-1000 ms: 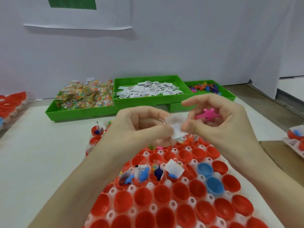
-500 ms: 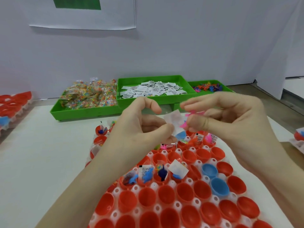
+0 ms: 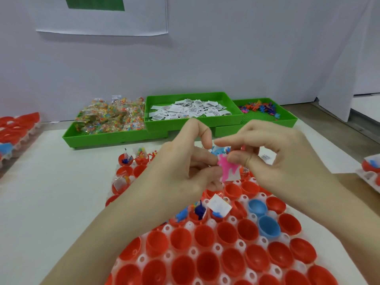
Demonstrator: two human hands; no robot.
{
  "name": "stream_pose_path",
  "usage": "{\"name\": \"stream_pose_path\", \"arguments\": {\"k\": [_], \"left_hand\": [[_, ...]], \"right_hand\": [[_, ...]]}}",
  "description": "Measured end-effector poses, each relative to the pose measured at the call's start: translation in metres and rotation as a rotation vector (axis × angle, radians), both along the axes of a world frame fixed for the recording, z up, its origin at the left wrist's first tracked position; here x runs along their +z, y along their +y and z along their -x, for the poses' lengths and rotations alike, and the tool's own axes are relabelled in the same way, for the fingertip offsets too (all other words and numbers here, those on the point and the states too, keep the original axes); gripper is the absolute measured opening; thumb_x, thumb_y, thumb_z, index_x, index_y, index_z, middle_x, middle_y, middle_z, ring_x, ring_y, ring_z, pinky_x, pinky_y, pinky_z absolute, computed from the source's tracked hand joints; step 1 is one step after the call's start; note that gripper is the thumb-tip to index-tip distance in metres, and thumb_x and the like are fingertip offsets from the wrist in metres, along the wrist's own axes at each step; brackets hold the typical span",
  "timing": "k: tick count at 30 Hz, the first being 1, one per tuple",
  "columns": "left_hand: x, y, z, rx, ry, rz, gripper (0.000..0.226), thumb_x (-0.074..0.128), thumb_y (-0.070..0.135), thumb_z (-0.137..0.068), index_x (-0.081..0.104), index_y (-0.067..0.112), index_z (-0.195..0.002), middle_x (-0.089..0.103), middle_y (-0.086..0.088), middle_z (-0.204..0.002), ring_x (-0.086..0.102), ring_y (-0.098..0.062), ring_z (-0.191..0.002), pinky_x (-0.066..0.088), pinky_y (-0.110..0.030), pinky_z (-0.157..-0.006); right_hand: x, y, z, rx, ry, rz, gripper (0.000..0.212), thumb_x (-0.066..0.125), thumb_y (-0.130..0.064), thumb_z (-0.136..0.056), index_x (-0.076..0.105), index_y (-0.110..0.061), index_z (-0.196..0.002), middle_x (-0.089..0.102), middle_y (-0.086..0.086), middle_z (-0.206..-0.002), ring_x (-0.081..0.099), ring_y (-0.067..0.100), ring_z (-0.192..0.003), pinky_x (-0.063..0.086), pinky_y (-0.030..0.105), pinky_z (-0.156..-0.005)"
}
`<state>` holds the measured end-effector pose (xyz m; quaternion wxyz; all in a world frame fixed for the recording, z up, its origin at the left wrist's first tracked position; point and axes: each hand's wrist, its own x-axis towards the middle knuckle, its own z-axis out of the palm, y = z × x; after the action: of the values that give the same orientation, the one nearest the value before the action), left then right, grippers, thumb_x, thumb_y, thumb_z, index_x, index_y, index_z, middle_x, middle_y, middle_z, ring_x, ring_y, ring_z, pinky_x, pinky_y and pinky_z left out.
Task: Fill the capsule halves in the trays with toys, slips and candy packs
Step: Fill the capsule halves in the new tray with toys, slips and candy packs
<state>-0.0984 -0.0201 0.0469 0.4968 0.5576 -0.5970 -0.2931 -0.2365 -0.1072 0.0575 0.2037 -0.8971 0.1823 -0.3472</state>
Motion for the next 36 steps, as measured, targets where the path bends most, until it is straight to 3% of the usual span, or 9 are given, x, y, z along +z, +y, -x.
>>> {"name": "stream_pose_path", "arguments": {"k": [6,9,12,15,19,24,29,32,36], "left_hand": [[-0.021,-0.016,0.013,-0.04,0.05,-0.177,0.039,0.053,-0.01,-0.085,0.031,0.022,-0.08,0.063,0.005,-0.053,0.064,-0.018,-0.057,0.055,-0.034,-0.07],[-0.031,-0.023,0.018,0.053,0.163,-0.311,0.031,0.058,-0.003,-0.085,0.038,0.021,-0.083,0.067,0.004,-0.06,0.066,-0.017,-0.062,0.055,-0.037,-0.081],[-0.039,-0.023,0.015,0.183,-0.277,-0.26,0.019,0.062,0.019,-0.086,0.045,0.028,-0.085,0.064,0.01,-0.088,0.062,-0.013,-0.083,0.05,-0.03,-0.083],[-0.039,-0.014,0.02,0.103,-0.766,-0.14,0.014,0.057,0.034,-0.087,0.063,0.026,-0.098,0.06,0.009,-0.104,0.052,-0.011,-0.101,0.037,-0.027,-0.091],[-0.042,-0.003,0.036,-0.005,-1.106,-0.047,0.041,0.04,0.049,-0.084,0.075,0.028,-0.084,0.069,0.018,-0.089,0.058,-0.008,-0.089,0.045,-0.026,-0.081],[-0.051,-0.001,0.039,0.039,-1.193,0.04,0.047,0.036,0.057,-0.078,0.073,0.027,-0.072,0.067,0.016,-0.068,0.06,-0.006,-0.076,0.047,-0.024,-0.072],[-0.052,-0.003,0.038,0.079,-1.188,0.068,0.035,0.057,0.056,-0.074,0.073,0.025,-0.072,0.068,0.012,-0.069,0.062,-0.012,-0.075,0.05,-0.028,-0.074],[-0.053,-0.004,0.037,0.088,-1.163,0.1,0.029,0.064,0.05,-0.071,0.074,0.023,-0.069,0.067,0.008,-0.07,0.062,-0.016,-0.073,0.051,-0.028,-0.072],[-0.052,-0.005,0.04,0.096,-1.163,0.093,0.041,0.044,0.051,-0.076,0.072,0.026,-0.061,0.064,0.01,-0.067,0.06,-0.013,-0.071,0.05,-0.028,-0.071]], "right_hand": [[-0.015,-0.013,0.009,-0.054,0.3,-0.108,0.009,0.066,-0.009,-0.08,0.072,-0.014,-0.076,0.052,-0.014,-0.069,0.047,-0.001,-0.063,0.035,0.016,-0.064],[-0.029,-0.018,0.016,-0.122,0.299,-0.251,0.026,0.065,-0.009,-0.081,0.06,-0.027,-0.062,0.061,-0.007,-0.066,0.053,-0.001,-0.057,0.039,0.01,-0.059],[-0.044,-0.022,0.028,-0.234,0.293,-0.259,0.033,0.064,-0.007,-0.081,0.056,-0.029,-0.058,0.058,-0.014,-0.06,0.054,-0.002,-0.053,0.038,0.005,-0.058],[-0.055,-0.021,0.035,-0.267,0.329,-0.258,0.028,0.065,-0.009,-0.081,0.06,-0.028,-0.061,0.056,-0.02,-0.059,0.053,-0.004,-0.058,0.04,0.006,-0.063],[-0.06,-0.017,0.034,-0.251,0.3,-0.26,0.019,0.066,-0.013,-0.081,0.068,-0.024,-0.066,0.057,-0.019,-0.058,0.055,-0.005,-0.058,0.042,0.007,-0.061],[-0.061,-0.017,0.032,-0.235,0.199,-0.337,0.035,0.067,-0.013,-0.08,0.058,-0.038,-0.058,0.059,-0.018,-0.054,0.057,-0.006,-0.06,0.042,0.007,-0.059],[-0.065,-0.015,0.031,-0.216,0.247,-0.288,0.021,0.066,-0.013,-0.082,0.066,-0.027,-0.066,0.059,-0.019,-0.061,0.055,-0.011,-0.066,0.038,0.002,-0.063],[-0.066,-0.013,0.03,-0.172,0.329,-0.183,0.012,0.063,-0.012,-0.083,0.072,-0.017,-0.076,0.059,-0.016,-0.067,0.053,0.001,-0.063,0.036,0.003,-0.066],[-0.065,-0.009,0.03,-0.042,0.487,0.055,0.013,0.059,-0.012,-0.08,0.071,-0.009,-0.079,0.062,0.001,-0.073,0.05,0.016,-0.072,0.036,0.017,-0.068]]}}
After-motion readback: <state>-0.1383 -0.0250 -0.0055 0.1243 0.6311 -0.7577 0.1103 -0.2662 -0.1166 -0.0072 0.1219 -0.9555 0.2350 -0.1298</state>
